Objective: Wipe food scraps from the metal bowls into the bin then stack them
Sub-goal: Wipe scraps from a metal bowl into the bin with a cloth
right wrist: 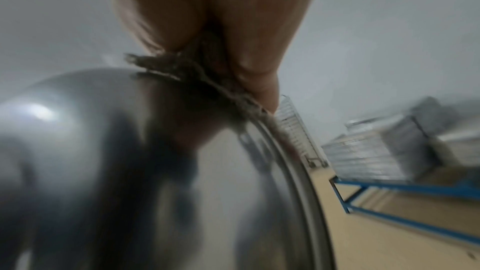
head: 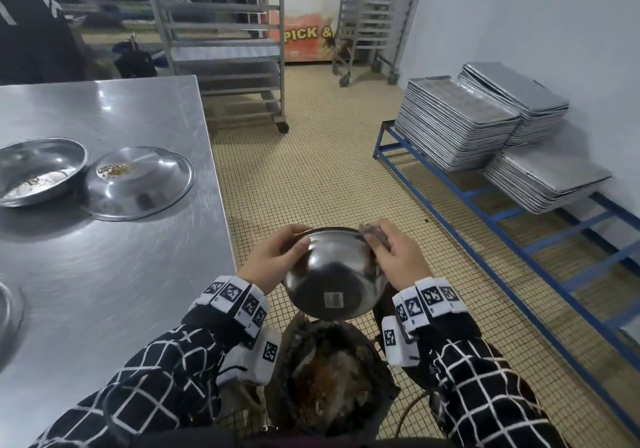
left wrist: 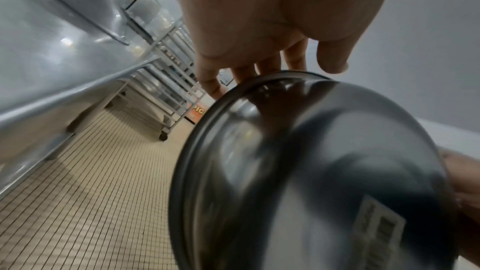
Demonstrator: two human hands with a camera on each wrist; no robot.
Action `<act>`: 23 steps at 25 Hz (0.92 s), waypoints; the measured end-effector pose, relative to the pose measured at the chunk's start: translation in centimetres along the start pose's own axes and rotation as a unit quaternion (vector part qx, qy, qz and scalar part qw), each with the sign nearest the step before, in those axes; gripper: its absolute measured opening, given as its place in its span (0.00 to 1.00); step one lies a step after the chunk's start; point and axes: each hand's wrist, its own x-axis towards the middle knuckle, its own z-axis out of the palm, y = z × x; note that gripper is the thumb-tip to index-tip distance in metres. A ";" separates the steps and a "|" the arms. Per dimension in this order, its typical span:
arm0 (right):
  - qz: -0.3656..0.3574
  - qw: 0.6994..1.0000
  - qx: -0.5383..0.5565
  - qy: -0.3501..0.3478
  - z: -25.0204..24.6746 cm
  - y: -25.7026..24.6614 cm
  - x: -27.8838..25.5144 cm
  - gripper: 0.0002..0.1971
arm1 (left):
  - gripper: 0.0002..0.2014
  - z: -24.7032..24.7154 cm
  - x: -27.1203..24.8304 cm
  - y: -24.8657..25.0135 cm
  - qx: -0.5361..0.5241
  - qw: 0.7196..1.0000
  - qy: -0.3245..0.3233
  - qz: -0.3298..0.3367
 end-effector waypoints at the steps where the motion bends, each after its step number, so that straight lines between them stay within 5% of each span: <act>1: -0.029 0.999 -0.039 -0.023 0.0 -0.4 0.3 0.03 | 0.08 0.1 0.0 0.5 0.014 1.000 -0.009 0.002; 4: -0.098 0.991 -0.092 -0.009 0.5 -1.2 0.5 0.05 | 0.12 -0.1 0.0 1.5 0.024 1.000 0.008 -0.005; 7: -0.095 0.987 -0.030 0.126 2.7 -2.2 -0.4 0.15 | 0.15 0.2 0.1 1.9 0.002 0.998 0.052 -0.022; 12: -0.169 0.944 -0.195 0.204 7.5 -3.1 -2.2 0.22 | 0.16 0.0 0.4 3.0 -0.073 0.993 0.087 -0.031; 18: 0.030 0.978 0.082 0.190 5.6 0.1 -1.3 0.19 | 0.14 -1.5 0.2 3.0 -0.140 0.977 0.143 -0.068; 23: -0.057 0.970 0.050 0.233 5.4 -2.6 -0.8 0.18 | 0.13 -1.3 0.6 2.4 -0.123 0.976 0.167 -0.068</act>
